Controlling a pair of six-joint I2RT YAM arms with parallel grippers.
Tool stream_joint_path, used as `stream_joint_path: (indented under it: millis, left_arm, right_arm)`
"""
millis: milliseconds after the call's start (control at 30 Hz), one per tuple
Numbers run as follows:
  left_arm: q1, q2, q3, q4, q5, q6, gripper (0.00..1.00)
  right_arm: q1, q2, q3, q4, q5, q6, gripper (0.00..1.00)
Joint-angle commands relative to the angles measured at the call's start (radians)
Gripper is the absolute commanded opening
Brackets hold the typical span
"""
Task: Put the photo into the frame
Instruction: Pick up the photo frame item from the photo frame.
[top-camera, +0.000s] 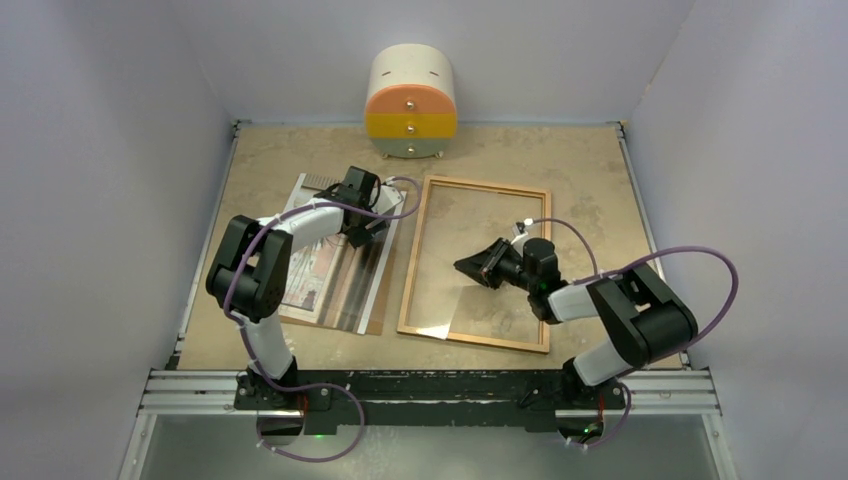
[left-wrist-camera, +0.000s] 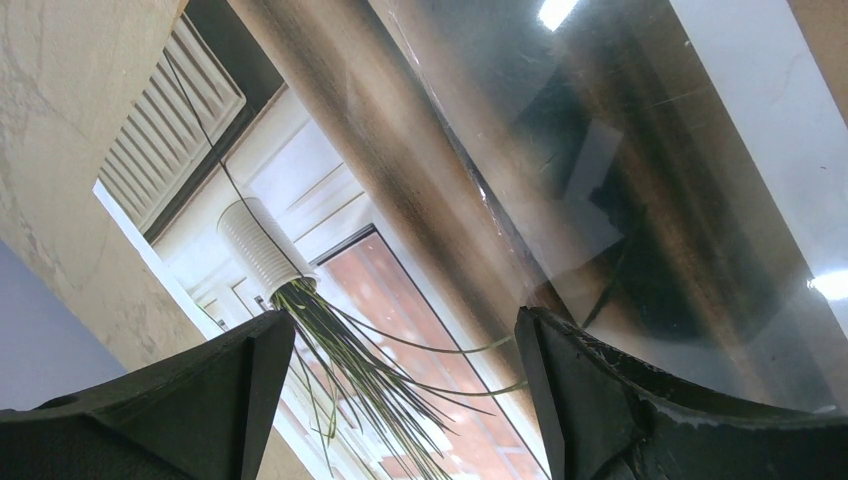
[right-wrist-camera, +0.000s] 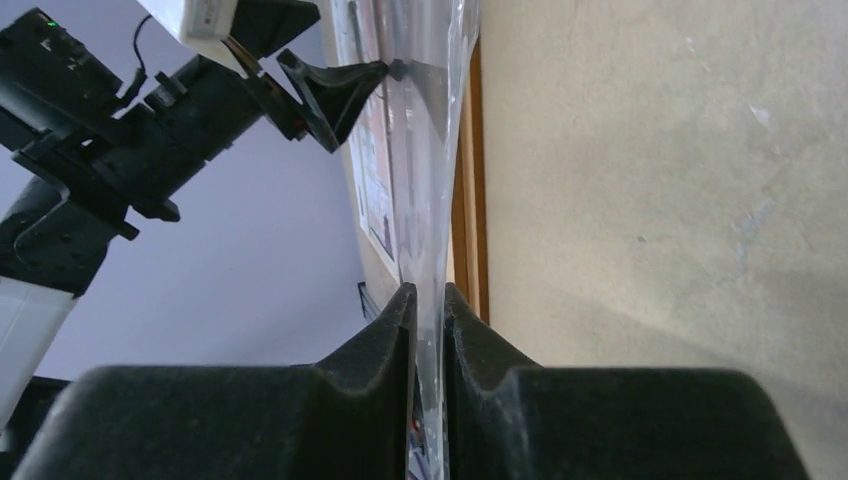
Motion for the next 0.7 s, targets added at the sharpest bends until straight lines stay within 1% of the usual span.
stream_joint_path:
  millis: [0,67,133,200,233,267,300,367,400,467,533,567,600,633,667]
  left_arm:
    - [-0.005,0.045,-0.005,-0.043,0.041,0.004,0.88]
    - [-0.006,0.044,-0.005,-0.045,0.044,0.004,0.88]
    - [-0.006,0.044,-0.005,-0.047,0.045,0.007,0.88]
    - [-0.008,0.041,-0.006,-0.048,0.048,0.010,0.88]
    - [-0.009,0.039,-0.005,-0.049,0.048,0.010,0.88]
    - [-0.009,0.039,0.001,-0.053,0.044,0.009,0.88]
    - [-0.010,0.038,0.007,-0.057,0.042,0.006,0.88]
    - [-0.010,0.030,0.019,-0.068,0.037,0.006,0.88]
    - [-0.009,0.018,0.026,-0.072,0.035,0.007,0.88]
    - [-0.007,-0.002,0.044,-0.085,0.035,0.015,0.88]
    - [-0.003,-0.025,0.068,-0.098,0.038,0.015,0.88]
    - [-0.001,-0.034,0.087,-0.111,0.041,0.011,0.88]
    - [0.001,-0.041,0.104,-0.124,0.046,0.008,0.88]
    - [0.003,-0.047,0.124,-0.137,0.050,0.003,0.89]
    - [0.004,-0.057,0.141,-0.146,0.054,-0.002,0.89]
  right_arm:
    - [0.006,0.050,0.047,0.130,-0.028,0.001,0.18]
    - [0.006,0.091,0.045,0.214,-0.051,0.037,0.24]
    - [0.006,0.152,0.056,0.292,-0.100,0.084,0.35]
    - [0.006,0.234,0.062,0.413,-0.138,0.146,0.39]
    - [0.005,0.277,0.048,0.517,-0.134,0.201,0.40]
    - [0.005,0.323,0.035,0.605,-0.139,0.258,0.38]
    - [0.004,0.340,0.025,0.664,-0.151,0.289,0.27]
    - [-0.022,0.369,0.028,0.716,-0.188,0.313,0.03]
    - [-0.032,0.358,0.033,0.704,-0.207,0.304,0.00]
    - [-0.051,0.283,0.052,0.548,-0.235,0.224,0.00]
    - [-0.055,0.134,0.104,0.155,-0.215,0.040,0.00]
    - [-0.056,0.056,0.163,-0.123,-0.171,-0.118,0.00]
    - [-0.053,-0.011,0.233,-0.358,-0.094,-0.305,0.00]
    - [-0.049,-0.058,0.299,-0.515,-0.034,-0.398,0.00]
    - [-0.049,-0.095,0.341,-0.627,-0.012,-0.459,0.00]
